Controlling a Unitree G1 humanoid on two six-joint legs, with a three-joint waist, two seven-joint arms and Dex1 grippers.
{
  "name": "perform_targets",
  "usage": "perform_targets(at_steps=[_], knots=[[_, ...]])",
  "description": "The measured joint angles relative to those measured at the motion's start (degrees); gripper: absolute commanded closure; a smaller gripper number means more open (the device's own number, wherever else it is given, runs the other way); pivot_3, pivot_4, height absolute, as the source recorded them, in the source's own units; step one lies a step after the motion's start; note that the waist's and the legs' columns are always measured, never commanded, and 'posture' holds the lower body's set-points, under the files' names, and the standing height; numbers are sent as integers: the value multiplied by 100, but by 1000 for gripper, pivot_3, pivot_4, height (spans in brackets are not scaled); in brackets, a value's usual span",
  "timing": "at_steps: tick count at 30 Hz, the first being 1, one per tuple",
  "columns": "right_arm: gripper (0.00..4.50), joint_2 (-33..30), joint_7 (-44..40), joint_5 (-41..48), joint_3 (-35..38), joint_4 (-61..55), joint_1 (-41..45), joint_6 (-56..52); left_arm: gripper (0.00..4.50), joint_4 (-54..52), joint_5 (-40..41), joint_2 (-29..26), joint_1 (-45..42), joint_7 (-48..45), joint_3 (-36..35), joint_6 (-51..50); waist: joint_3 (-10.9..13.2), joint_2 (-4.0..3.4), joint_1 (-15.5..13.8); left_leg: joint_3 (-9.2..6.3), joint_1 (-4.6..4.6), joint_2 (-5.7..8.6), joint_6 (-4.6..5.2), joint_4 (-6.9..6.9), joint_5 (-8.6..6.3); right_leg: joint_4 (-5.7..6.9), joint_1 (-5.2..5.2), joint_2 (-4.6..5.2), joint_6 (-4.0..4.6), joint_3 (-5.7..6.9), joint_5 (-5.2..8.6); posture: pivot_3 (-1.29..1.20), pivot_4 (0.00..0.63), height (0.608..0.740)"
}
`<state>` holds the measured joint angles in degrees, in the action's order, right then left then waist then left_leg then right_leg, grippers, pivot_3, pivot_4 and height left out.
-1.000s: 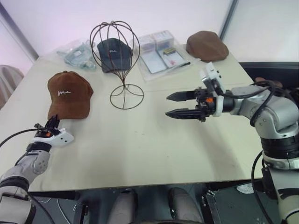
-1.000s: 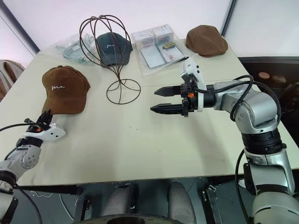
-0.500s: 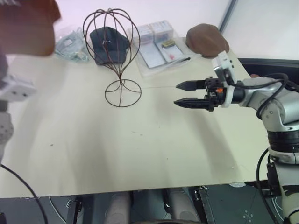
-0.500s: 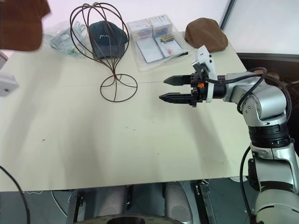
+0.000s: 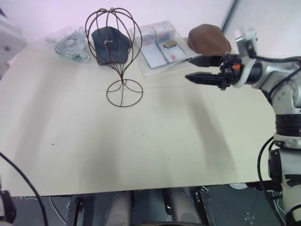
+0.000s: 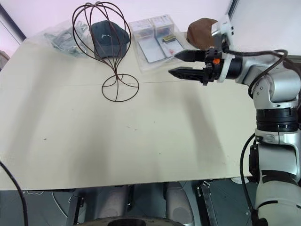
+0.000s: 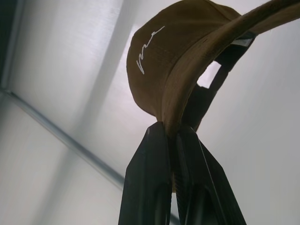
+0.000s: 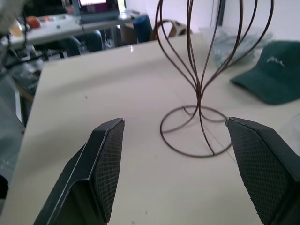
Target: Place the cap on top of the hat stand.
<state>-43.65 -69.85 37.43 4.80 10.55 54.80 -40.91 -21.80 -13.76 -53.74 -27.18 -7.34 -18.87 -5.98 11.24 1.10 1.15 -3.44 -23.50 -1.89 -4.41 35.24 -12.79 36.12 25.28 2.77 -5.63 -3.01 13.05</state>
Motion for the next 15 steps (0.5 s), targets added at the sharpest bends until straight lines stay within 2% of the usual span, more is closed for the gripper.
perform_targets(at_steps=[6, 15], knots=[[951, -27, 311, 580, 723, -17, 291, -522, 4455, -616, -272, 795, -61, -177, 699, -1042, 1, 2, 13, -2, 1, -3, 1, 1, 0, 3, 0, -7, -3, -1, -1, 0, 150, 740], [951, -41, 566, 689, 864, -257, 76, -684, 4455, -962, -589, 1533, -112, -284, 1303, -1361, 1, 1, -5, -2, 3, -2, 2, 21, 0, 7, -11, -6, -4, -4, -3, 0, 150, 740]])
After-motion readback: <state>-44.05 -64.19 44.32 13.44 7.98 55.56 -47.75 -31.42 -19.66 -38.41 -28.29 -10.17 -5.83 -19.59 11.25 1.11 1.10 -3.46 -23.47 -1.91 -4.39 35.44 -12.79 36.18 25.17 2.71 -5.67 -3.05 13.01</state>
